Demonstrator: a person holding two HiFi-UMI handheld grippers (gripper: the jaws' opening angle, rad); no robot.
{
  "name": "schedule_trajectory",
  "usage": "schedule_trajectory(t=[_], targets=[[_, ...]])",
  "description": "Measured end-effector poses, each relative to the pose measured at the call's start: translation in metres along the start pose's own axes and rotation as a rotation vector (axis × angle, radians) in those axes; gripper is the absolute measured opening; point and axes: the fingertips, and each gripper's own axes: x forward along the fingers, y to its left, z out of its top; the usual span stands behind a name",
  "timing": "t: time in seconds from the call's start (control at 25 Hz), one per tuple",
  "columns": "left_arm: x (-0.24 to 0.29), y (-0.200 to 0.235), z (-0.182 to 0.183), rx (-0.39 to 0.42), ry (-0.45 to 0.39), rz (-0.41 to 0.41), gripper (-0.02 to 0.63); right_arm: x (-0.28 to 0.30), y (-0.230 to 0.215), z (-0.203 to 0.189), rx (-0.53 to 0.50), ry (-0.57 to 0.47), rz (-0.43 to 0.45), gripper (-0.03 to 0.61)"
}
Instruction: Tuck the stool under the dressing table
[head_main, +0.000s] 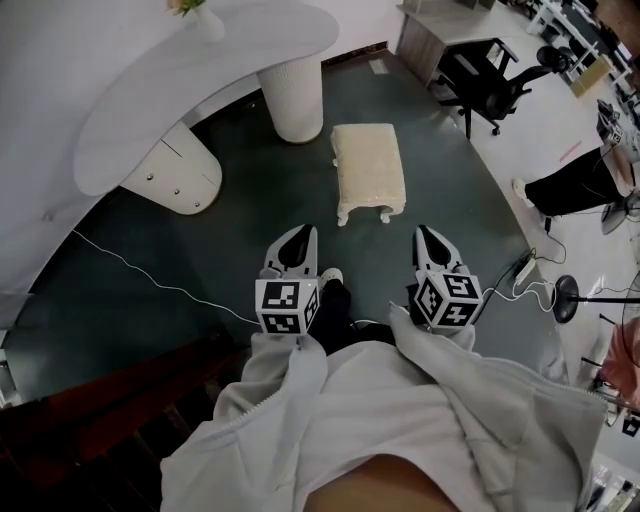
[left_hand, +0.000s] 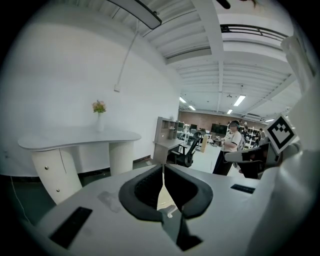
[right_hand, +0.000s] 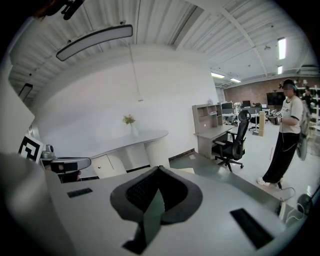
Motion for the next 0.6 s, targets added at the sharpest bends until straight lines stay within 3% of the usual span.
schedule_trajectory(t=[0.6], targets=[[0.065,0.038,0.009,0.057,0.046,-0.086,0.023,0.065,-0.015,0.01,0.061,-0.004,-0.077,0.049]])
